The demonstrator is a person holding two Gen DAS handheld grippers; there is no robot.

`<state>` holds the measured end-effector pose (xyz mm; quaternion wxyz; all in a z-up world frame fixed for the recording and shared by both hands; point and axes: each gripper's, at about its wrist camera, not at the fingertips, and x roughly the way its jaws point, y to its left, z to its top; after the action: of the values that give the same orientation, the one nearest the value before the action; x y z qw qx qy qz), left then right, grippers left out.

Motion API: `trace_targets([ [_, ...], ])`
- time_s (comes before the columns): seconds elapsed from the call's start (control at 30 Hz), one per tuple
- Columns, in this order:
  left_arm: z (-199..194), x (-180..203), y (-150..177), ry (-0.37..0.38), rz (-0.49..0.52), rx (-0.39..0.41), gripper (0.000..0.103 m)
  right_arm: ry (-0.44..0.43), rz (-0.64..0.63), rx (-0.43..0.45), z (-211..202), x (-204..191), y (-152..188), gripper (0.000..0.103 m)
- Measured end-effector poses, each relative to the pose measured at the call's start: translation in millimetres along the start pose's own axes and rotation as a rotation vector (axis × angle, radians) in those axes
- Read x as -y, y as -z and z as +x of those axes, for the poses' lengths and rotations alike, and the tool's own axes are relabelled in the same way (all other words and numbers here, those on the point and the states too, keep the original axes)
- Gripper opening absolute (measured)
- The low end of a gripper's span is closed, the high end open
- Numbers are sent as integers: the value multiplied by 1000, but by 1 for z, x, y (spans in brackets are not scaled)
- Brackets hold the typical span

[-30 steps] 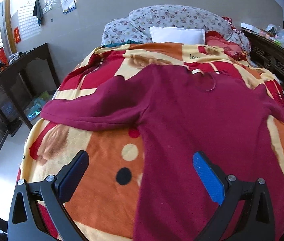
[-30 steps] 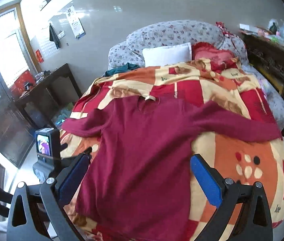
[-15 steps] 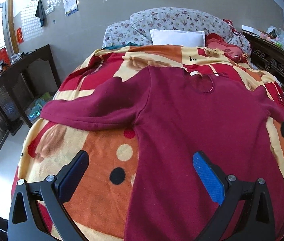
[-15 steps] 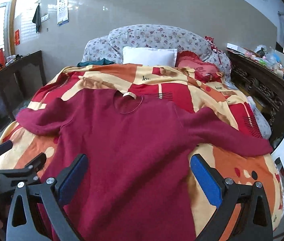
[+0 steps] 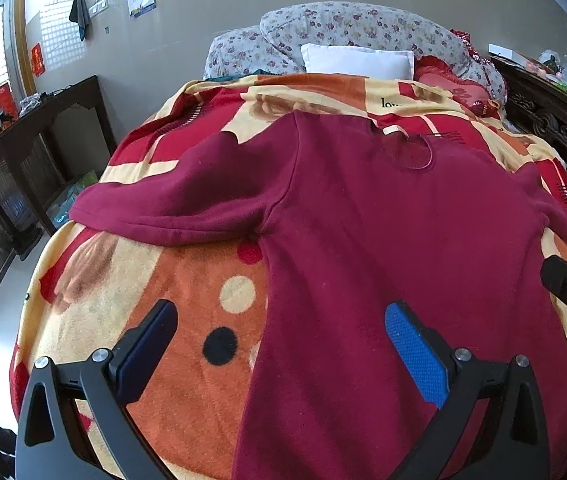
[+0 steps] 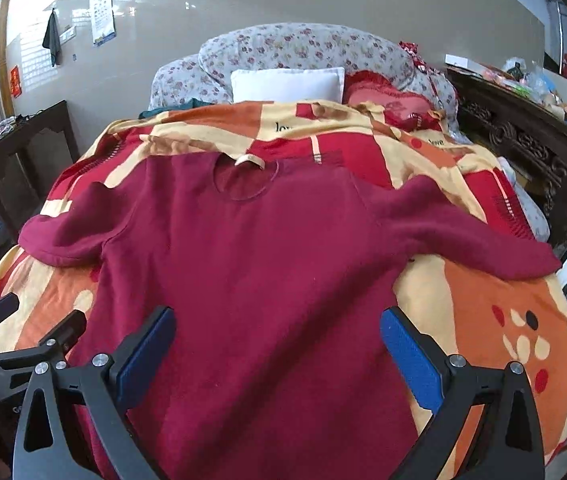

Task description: Fold small clothes

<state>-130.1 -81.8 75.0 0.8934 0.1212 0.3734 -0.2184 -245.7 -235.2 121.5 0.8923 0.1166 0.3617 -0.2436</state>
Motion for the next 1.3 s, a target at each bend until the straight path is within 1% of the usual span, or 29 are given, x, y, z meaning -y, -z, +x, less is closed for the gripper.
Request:
trace_targets([
  [0.17,4,4,1,2,6,-6,103,24,-11,-6,7,2,3,103],
  [0.53,15,5,1,27,-21,-33,103,22,16,-35,26,8,6,103],
  [1.07,26,10,-3,18,-12,-46,103,17,27,-63,42,10,5,103],
  [1.3,32,4,-3,24,-32,-59,103,22,20,-69,47,6,5,103],
])
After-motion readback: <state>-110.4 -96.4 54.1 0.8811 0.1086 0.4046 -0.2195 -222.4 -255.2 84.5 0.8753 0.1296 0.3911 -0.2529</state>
